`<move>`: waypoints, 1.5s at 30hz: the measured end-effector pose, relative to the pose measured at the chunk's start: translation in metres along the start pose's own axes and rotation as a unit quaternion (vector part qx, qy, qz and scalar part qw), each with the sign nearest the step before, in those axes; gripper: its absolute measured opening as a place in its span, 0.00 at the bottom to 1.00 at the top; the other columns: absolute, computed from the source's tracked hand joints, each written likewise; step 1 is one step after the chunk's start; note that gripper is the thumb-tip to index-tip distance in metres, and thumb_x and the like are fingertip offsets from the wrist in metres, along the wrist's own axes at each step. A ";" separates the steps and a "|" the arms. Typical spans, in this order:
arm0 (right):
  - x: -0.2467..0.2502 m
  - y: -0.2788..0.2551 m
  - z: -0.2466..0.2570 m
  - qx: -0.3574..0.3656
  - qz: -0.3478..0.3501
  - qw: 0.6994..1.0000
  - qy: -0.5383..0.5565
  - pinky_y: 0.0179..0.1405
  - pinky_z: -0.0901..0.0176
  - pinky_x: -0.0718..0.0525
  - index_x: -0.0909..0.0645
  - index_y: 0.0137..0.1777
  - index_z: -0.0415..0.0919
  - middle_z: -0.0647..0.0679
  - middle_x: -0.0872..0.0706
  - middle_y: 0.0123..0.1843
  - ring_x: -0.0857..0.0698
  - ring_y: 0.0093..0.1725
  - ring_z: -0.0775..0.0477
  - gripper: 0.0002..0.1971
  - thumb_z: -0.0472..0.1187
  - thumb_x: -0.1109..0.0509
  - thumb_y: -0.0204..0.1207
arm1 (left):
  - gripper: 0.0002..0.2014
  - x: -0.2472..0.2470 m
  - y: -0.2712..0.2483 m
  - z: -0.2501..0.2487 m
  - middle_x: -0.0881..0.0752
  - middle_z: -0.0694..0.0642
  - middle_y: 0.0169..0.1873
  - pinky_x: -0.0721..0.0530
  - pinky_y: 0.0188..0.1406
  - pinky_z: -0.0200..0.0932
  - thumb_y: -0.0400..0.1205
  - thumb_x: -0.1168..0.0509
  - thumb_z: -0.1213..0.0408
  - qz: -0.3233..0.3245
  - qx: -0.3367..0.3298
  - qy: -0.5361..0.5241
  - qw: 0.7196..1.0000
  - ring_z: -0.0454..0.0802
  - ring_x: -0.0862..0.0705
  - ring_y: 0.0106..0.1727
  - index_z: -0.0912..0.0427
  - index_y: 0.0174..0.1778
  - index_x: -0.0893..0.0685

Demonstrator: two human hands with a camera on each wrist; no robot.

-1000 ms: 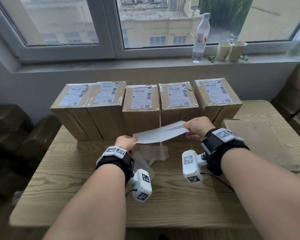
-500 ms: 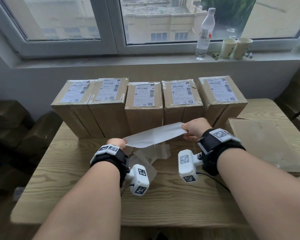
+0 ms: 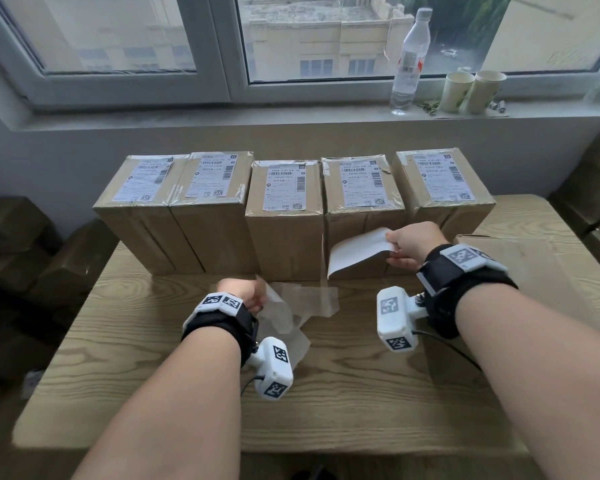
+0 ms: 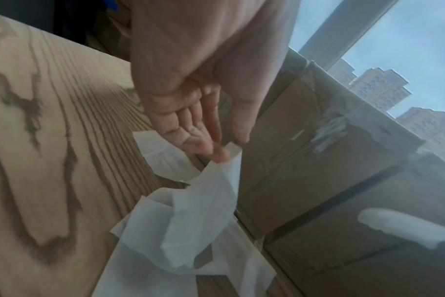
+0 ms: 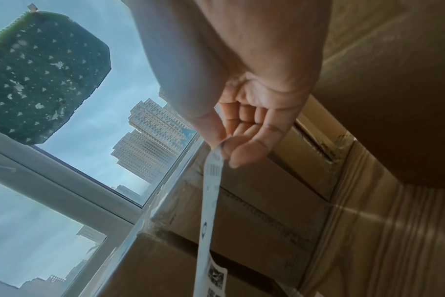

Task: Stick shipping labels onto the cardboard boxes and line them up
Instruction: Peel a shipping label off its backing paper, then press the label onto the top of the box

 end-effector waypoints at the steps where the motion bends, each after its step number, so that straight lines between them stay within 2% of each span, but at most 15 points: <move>1: 0.001 -0.001 0.000 -0.002 0.000 1.000 0.004 0.18 0.69 0.19 0.27 0.38 0.43 0.47 0.21 0.37 0.18 0.32 0.51 0.10 0.34 0.33 0.79 | 0.10 -0.003 0.002 -0.004 0.18 0.53 0.24 0.17 0.30 0.38 0.75 0.30 0.65 -0.001 -0.019 0.018 1.000 0.47 0.18 0.23 0.59 0.32 0.25; 3: 0.000 -0.004 0.000 -0.008 0.001 1.000 0.010 0.17 0.69 0.20 0.28 0.36 0.43 0.46 0.21 0.37 0.19 0.32 0.51 0.11 0.34 0.33 0.79 | 0.11 -0.005 -0.007 -0.020 0.12 0.61 0.38 0.13 0.49 0.52 0.69 0.23 0.65 -0.035 -0.064 0.004 0.997 0.57 0.12 0.41 0.59 0.39 0.20; 4: 0.000 -0.005 0.001 -0.012 -0.001 1.000 0.015 0.16 0.69 0.20 0.27 0.37 0.42 0.46 0.21 0.37 0.19 0.32 0.50 0.10 0.34 0.33 0.80 | 0.16 -0.009 -0.013 -0.030 0.10 0.64 0.46 0.14 0.53 0.57 0.64 0.20 0.64 -0.034 -0.086 -0.014 0.996 0.60 0.11 0.50 0.58 0.43 0.18; 6: 0.000 -0.010 0.003 -0.028 -0.006 0.999 0.035 0.13 0.66 0.20 0.25 0.43 0.37 0.44 0.22 0.37 0.20 0.31 0.49 0.05 0.34 0.36 0.81 | 0.20 -0.031 -0.034 -0.058 0.10 0.62 0.52 0.14 0.45 0.51 0.63 0.17 0.62 0.024 -0.150 0.000 0.988 0.57 0.12 0.56 0.54 0.50 0.15; 9: 0.003 -0.022 0.010 -0.044 -0.026 0.997 0.058 0.11 0.63 0.19 0.26 0.53 0.31 0.41 0.24 0.36 0.21 0.32 0.48 0.04 0.29 0.38 0.81 | 0.23 -0.069 -0.072 -0.097 0.14 0.52 0.51 0.20 0.42 0.39 0.67 0.18 0.60 0.139 -0.221 0.086 0.962 0.47 0.15 0.52 0.52 0.56 0.16; 11: 0.005 -0.028 0.016 -0.030 -0.035 0.997 0.054 0.12 0.62 0.18 0.26 0.56 0.30 0.40 0.24 0.37 0.20 0.32 0.47 0.08 0.27 0.38 0.78 | 0.25 -0.083 -0.093 -0.116 0.17 0.51 0.45 0.21 0.40 0.37 0.66 0.18 0.59 0.156 -0.254 0.133 0.945 0.45 0.17 0.46 0.54 0.57 0.18; 18: 0.014 -0.048 0.027 -0.022 -0.020 0.997 0.064 0.28 0.55 0.11 0.24 0.59 0.31 0.40 0.21 0.36 0.17 0.28 0.46 0.11 0.28 0.37 0.77 | 0.15 -0.101 -0.125 -0.140 0.21 0.47 0.29 0.26 0.29 0.35 0.65 0.17 0.59 0.079 -0.336 0.207 0.915 0.43 0.23 0.31 0.52 0.38 0.18; 22: 0.020 -0.056 0.031 -0.012 -0.007 0.998 0.067 0.22 0.59 0.13 0.25 0.57 0.31 0.40 0.19 0.38 0.17 0.32 0.48 0.10 0.28 0.37 0.76 | 0.06 -0.095 -0.137 -0.145 0.16 0.47 0.32 0.23 0.32 0.33 0.72 0.22 0.59 0.012 -0.367 0.195 0.909 0.39 0.19 0.34 0.55 0.38 0.12; 27: 0.025 -0.070 0.032 -0.009 0.028 0.998 0.048 0.25 0.62 0.13 0.22 0.47 0.33 0.41 0.19 0.36 0.19 0.32 0.52 0.03 0.32 0.32 0.76 | 0.05 -0.086 -0.140 -0.145 0.14 0.48 0.37 0.15 0.47 0.42 0.73 0.23 0.59 -0.036 -0.359 0.189 0.913 0.44 0.16 0.42 0.52 0.37 0.12; 30: 0.029 -0.078 0.033 -0.014 0.053 0.998 0.044 0.26 0.63 0.12 0.22 0.55 0.34 0.41 0.18 0.42 0.17 0.38 0.53 0.12 0.36 0.26 0.76 | 0.04 -0.078 -0.139 -0.140 0.13 0.48 0.39 0.16 0.50 0.43 0.74 0.24 0.58 -0.057 -0.347 0.177 0.919 0.46 0.15 0.45 0.52 0.38 0.13; 33: 0.041 -0.084 0.040 -0.017 0.066 0.995 0.071 0.35 0.61 0.12 0.25 0.58 0.34 0.41 0.20 0.42 0.19 0.37 0.52 0.14 0.39 0.29 0.78 | 0.07 -0.063 -0.134 -0.131 0.11 0.52 0.42 0.15 0.52 0.45 0.75 0.24 0.61 -0.073 -0.301 0.134 0.941 0.49 0.14 0.47 0.51 0.33 0.15; 37: 0.054 -0.090 0.046 -0.007 0.087 0.996 0.031 0.25 0.63 0.13 0.24 0.44 0.36 0.44 0.23 0.35 0.23 0.31 0.52 0.06 0.38 0.33 0.81 | 0.03 -0.067 -0.143 -0.123 0.10 0.62 0.52 0.13 0.59 0.55 0.78 0.27 0.67 0.047 -0.234 -0.027 0.971 0.57 0.11 0.54 0.59 0.41 0.16; 39: 0.056 -0.091 0.046 0.021 0.098 0.995 0.012 0.34 0.59 0.11 0.22 0.46 0.35 0.42 0.19 0.40 0.18 0.38 0.49 0.04 0.35 0.31 0.80 | 0.04 -0.078 -0.157 -0.129 0.11 0.63 0.53 0.13 0.58 0.56 0.79 0.30 0.70 0.111 -0.218 -0.099 0.965 0.58 0.11 0.55 0.62 0.46 0.18; 42: 0.057 -0.096 0.048 0.072 0.125 0.990 -0.004 0.54 0.50 0.13 0.20 0.50 0.37 0.42 0.15 0.50 0.15 0.52 0.45 0.06 0.35 0.27 0.76 | 0.06 -0.090 -0.173 -0.140 0.11 0.62 0.49 0.12 0.54 0.54 0.79 0.30 0.72 0.145 -0.215 -0.140 0.956 0.58 0.11 0.54 0.63 0.49 0.20; 45: 0.068 -0.100 0.051 0.091 0.139 0.986 0.023 0.51 0.49 0.12 0.24 0.39 0.39 0.41 0.14 0.44 0.14 0.44 0.44 0.10 0.26 0.28 0.73 | 0.10 -0.099 -0.181 -0.143 0.10 0.61 0.46 0.12 0.53 0.53 0.77 0.29 0.72 0.145 -0.209 -0.150 0.955 0.60 0.11 0.55 0.62 0.53 0.20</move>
Point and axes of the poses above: each hand's wrist, its own y-axis towards the middle knuckle, its own x-axis out of the back of the hand, z = x × y, the point moved 8 cm from there along y, towards the middle knuckle
